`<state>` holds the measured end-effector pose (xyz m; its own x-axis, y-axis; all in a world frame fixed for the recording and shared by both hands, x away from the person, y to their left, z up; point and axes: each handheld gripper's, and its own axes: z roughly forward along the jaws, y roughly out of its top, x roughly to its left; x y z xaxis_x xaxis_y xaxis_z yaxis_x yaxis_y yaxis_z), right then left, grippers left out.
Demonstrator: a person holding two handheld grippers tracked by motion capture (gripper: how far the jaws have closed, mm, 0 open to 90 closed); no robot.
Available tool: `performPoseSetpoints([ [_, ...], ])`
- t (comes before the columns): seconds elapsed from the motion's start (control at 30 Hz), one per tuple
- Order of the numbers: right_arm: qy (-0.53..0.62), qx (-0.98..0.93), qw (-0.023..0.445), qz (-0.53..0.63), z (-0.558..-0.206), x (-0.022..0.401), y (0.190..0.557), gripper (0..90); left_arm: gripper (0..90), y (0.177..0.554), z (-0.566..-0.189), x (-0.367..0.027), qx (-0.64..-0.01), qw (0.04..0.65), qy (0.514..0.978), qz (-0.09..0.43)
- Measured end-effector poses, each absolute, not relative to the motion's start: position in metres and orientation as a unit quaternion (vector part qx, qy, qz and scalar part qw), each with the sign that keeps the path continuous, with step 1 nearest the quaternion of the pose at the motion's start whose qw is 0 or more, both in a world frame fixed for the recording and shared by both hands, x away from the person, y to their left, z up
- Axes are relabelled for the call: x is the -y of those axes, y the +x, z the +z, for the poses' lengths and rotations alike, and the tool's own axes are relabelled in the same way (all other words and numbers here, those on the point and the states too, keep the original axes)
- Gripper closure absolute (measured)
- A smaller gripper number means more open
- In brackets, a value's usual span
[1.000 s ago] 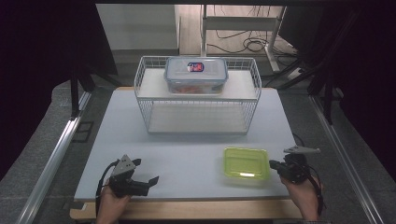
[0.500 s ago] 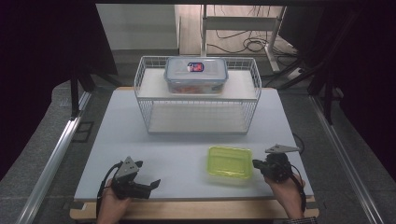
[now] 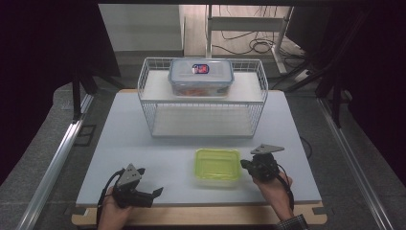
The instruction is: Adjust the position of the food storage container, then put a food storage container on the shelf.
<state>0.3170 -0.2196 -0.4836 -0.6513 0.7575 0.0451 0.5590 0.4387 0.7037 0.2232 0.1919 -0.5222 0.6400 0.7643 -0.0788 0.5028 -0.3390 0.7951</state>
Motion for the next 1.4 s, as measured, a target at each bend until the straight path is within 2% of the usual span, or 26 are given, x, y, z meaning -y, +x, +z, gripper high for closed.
performPoseSetpoints([
  [0.43,0.348,-0.851,0.151,0.362,-0.485,0.184,0.318,88.7,5.0,0.221,-0.521,-0.188,-0.386,0.399,0.816,0.159],
  [0.53,0.345,-0.849,0.159,0.367,-0.482,0.189,0.316,79.5,5.2,0.221,-0.521,-0.186,-0.383,0.394,0.82,0.159],
  [0.73,0.346,-0.84,0.165,0.384,-0.482,0.201,0.311,44.0,5.2,0.221,-0.522,-0.185,-0.38,0.388,0.824,0.161],
  [0.83,0.347,-0.84,0.161,0.384,-0.484,0.204,0.31,33.2,5.2,0.221,-0.523,-0.185,-0.383,0.386,0.824,0.159],
  [0.93,0.347,-0.838,0.158,0.39,-0.484,0.206,0.309,28.3,4.9,0.222,-0.523,-0.185,-0.382,0.389,0.822,0.163],
  [1.13,0.358,-0.832,0.147,0.397,-0.48,0.209,0.309,27.7,3.8,0.223,-0.525,-0.186,-0.382,0.4,0.816,0.167],
  [1.4,0.369,-0.831,0.14,0.392,-0.48,0.211,0.311,29.2,3.6,0.23,-0.52,-0.182,-0.4,0.395,0.815,0.14],
])
